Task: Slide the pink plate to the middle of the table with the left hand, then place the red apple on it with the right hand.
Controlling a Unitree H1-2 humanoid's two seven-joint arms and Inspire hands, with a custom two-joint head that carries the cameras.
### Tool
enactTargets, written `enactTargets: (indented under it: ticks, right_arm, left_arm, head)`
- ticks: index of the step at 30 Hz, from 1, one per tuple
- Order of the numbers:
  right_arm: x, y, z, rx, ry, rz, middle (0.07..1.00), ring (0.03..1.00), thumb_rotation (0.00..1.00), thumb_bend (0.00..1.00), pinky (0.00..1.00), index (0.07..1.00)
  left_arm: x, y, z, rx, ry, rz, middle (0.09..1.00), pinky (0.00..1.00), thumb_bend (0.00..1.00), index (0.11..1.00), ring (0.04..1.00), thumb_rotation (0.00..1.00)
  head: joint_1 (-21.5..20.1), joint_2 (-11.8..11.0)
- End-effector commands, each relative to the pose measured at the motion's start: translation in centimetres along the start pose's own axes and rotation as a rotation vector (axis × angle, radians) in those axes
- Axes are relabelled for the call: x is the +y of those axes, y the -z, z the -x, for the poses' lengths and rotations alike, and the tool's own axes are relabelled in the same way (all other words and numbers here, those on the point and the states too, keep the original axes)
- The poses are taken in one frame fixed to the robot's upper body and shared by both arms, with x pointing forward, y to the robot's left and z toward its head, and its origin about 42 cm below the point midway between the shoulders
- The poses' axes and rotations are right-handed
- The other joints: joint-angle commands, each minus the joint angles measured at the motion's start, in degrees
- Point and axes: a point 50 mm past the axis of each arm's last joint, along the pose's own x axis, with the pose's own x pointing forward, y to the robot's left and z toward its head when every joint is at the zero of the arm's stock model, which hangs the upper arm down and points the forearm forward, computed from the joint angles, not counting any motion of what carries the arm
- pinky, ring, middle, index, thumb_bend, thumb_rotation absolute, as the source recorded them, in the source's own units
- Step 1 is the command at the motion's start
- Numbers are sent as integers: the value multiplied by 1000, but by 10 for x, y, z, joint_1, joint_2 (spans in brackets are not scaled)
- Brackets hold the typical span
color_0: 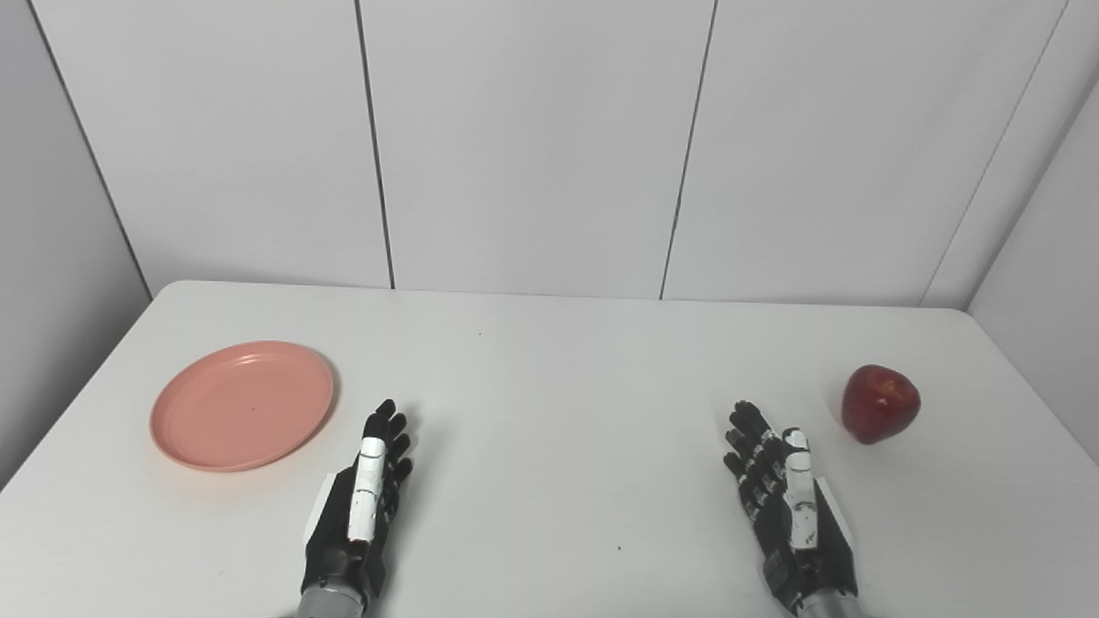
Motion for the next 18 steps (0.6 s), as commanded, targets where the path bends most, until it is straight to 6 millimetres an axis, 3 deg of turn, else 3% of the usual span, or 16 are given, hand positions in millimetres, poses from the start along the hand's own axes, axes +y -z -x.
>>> enactTargets:
  ticks: [1,18]
  right_arm:
    - [1,2,2,10,19,-24,958,987,999,856,1000,915]
    - [2,3,2,-4,59,-42,966,993,988,850,1000,925]
  left_arm:
    - [8,7,16,0,-16,5,1000,1000,723,1000,1000,1000]
    - [8,7,14,12,-17,9,1000,1000,710,1000,1000,1000]
  head:
    - [0,0]
    - [-1,-2]
